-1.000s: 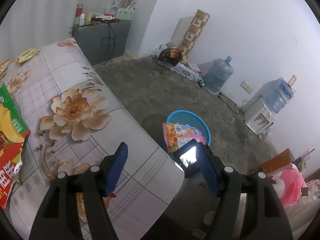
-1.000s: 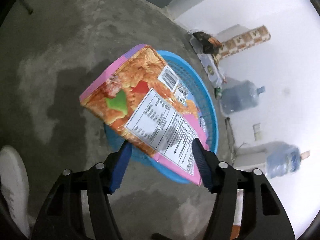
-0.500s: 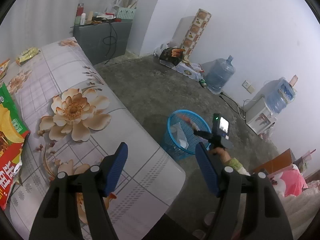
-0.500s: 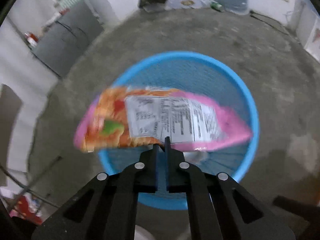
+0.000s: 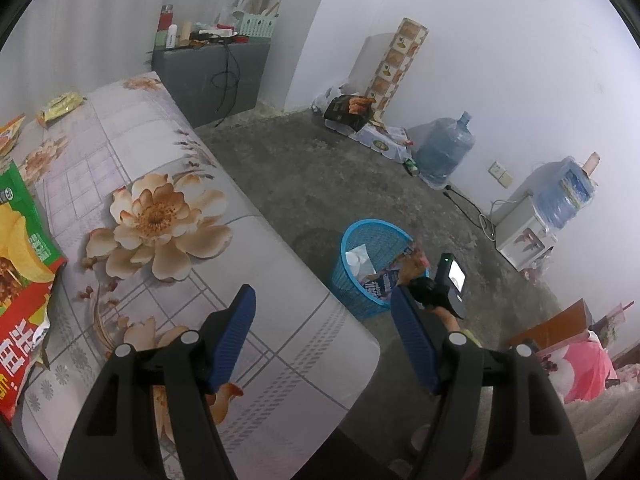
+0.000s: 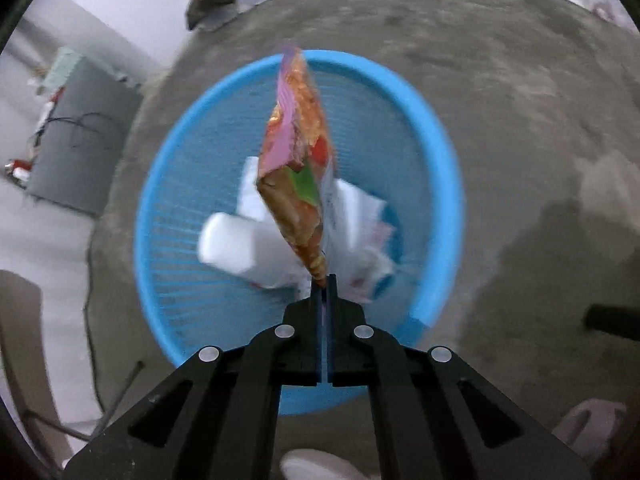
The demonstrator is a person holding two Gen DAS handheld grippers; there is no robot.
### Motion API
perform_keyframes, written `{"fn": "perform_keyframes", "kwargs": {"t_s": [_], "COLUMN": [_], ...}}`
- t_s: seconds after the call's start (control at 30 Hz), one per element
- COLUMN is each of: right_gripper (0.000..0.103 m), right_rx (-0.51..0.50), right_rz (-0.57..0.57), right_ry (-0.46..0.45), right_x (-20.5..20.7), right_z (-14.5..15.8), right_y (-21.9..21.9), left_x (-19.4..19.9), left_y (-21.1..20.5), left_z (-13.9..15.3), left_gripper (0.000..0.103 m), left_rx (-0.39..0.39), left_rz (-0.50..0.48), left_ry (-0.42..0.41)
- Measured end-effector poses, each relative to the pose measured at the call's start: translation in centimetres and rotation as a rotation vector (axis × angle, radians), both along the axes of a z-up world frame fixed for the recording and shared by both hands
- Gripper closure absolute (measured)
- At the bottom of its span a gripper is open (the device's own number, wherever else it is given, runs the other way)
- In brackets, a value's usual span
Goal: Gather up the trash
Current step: 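Lower the chip bag into the wastebasket and open the right tool, then move both open tools back over the table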
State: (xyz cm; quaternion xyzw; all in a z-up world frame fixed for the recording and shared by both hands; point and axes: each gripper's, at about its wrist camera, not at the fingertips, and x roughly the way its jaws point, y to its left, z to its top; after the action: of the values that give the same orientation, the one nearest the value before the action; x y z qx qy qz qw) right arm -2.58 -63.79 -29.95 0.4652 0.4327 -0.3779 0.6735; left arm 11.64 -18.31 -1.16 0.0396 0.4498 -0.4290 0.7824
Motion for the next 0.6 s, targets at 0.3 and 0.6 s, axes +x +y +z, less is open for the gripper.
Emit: {"fn": "perform_keyframes", "kwargs": {"t_s": [0.3, 0.6], "right_gripper": [0.048, 0.047], "right_rx": [-0.118, -0.281], "right_rz": [0.001, -0.016], "right_ry": [-0.003, 0.006], "right_x": [-2.1, -5.7], "right_z": [4.7, 12.2], "right_y": [1.4, 7.1], "left_x": [-0.5, -1.1], "left_y": [0.0, 1.6], "left_z": [0.8, 2.2], "left_gripper": [0.035, 0.030], "left_rx": [-0.031, -0.089], "left_rz": [-0.011, -0.014], "left_ry": [-0.003, 0.005]}}
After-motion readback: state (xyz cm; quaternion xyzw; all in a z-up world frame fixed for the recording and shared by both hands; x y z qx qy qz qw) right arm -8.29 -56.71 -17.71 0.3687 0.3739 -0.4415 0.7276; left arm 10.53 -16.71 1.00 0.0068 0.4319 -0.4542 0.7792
